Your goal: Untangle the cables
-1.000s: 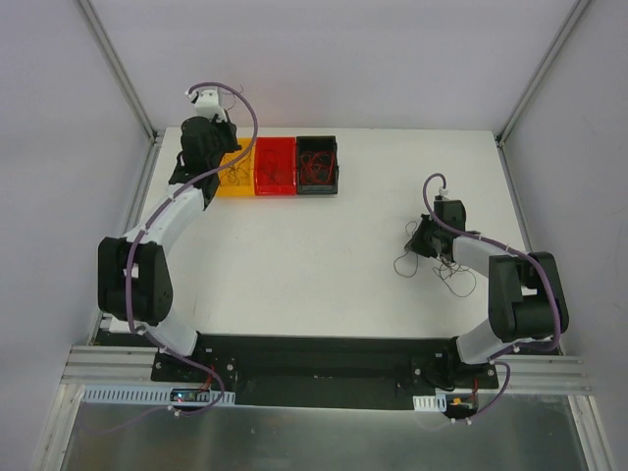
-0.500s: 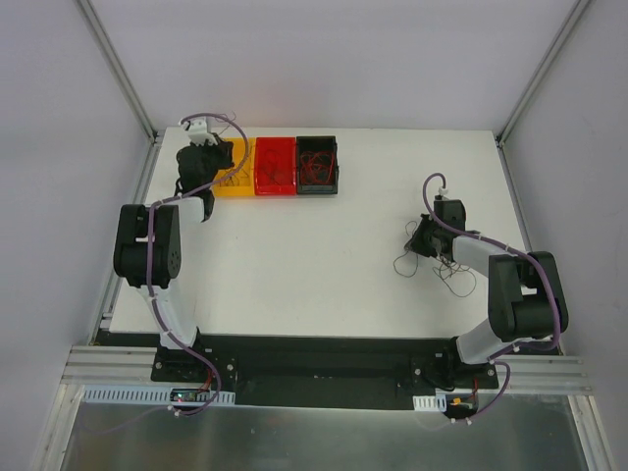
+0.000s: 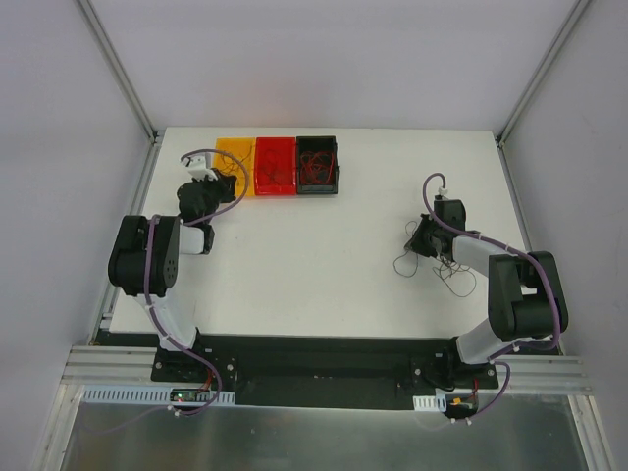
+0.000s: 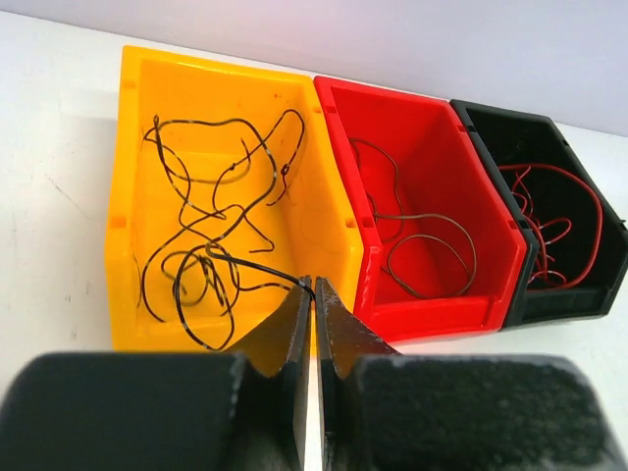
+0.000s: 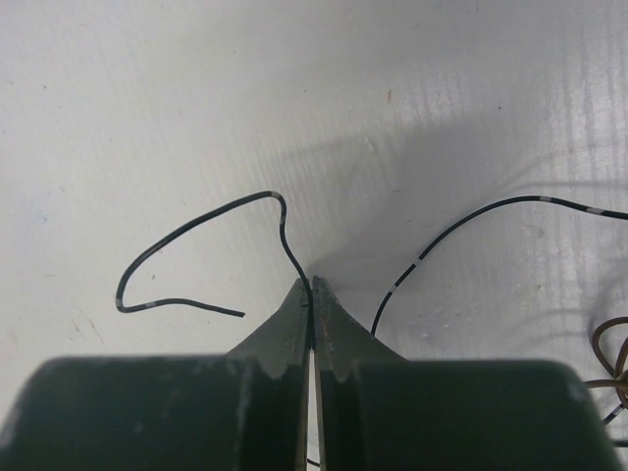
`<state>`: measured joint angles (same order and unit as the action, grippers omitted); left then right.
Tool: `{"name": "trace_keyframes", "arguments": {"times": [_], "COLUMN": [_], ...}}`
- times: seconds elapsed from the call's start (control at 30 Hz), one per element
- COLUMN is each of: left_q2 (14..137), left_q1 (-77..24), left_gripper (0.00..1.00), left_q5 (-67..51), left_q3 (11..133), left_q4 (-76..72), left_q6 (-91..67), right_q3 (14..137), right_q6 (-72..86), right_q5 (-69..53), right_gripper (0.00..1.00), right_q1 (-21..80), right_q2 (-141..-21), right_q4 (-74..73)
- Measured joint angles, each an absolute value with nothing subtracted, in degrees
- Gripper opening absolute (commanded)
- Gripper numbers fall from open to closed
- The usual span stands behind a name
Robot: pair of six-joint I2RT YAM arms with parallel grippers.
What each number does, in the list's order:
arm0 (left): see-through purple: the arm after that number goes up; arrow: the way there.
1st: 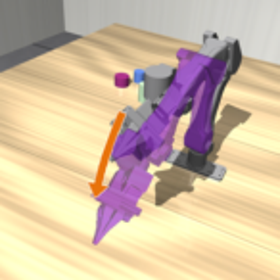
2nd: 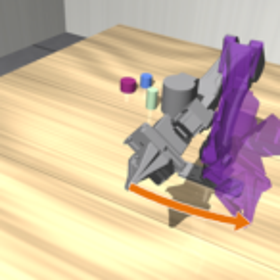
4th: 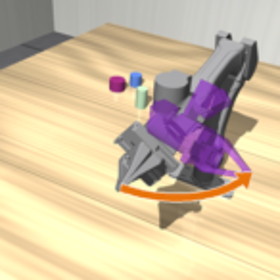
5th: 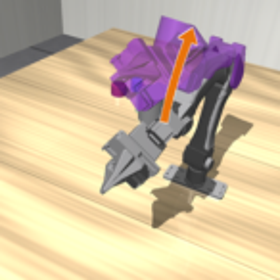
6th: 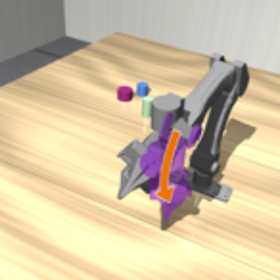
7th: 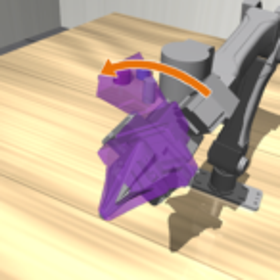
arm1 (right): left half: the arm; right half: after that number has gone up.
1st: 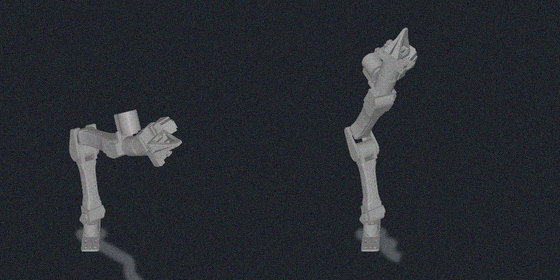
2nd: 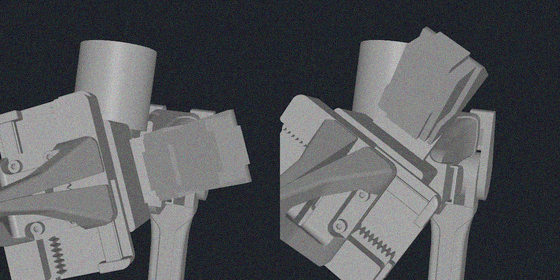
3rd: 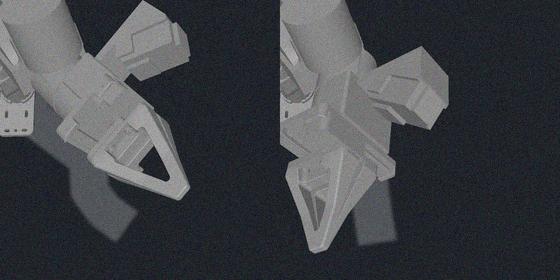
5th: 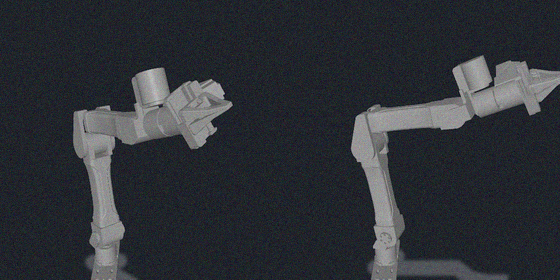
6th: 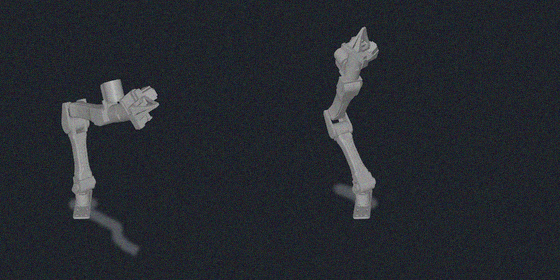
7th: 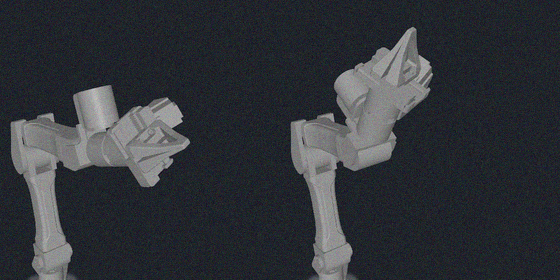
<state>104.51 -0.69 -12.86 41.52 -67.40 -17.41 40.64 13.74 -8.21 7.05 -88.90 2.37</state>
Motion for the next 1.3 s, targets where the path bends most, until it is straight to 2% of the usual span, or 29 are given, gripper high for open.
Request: {"name": "trace_keyframes", "arguments": {"times": [0.2, 0.43, 0.7, 1.2, 1.3], "left_q2": [103.04, 104.31, 111.57, 120.09, 120.09], "left_q1": [0.40, 0.49, 0.49, 0.49, 0.49], "left_gripper": [0.00, 0.00, 0.00, 0.00, 0.09], "left_q5": [-12.75, -12.82, -12.99, -12.95, -12.82], "left_q3": [40.32, 53.06, 69.23, 78.61, 78.63], "left_q4": [-67.35, -53.43, -35.94, -21.87, -20.78], "left_q6": [-18.52, -20.23, -22.20, -26.94, -27.35], "right_q3": [40.66, 40.69, 40.95, 41.21, 41.30], "right_q6": [13.47, 13.39, 13.28, 13.26, 13.26], "right_q5": [-8.27, -8.32, -8.43, -8.40, -8.40], "right_gripper": [0.01, 0.01, 0.01, 0.01, 0.01], "right_q1": [7.05, 7.05, 7.11, 7.20, 7.33], "right_q2": [-88.90, -88.92, -89.23, -89.49, -89.58], "right_q4": [2.37, 2.35, 2.39, 2.39, 2.39]}}
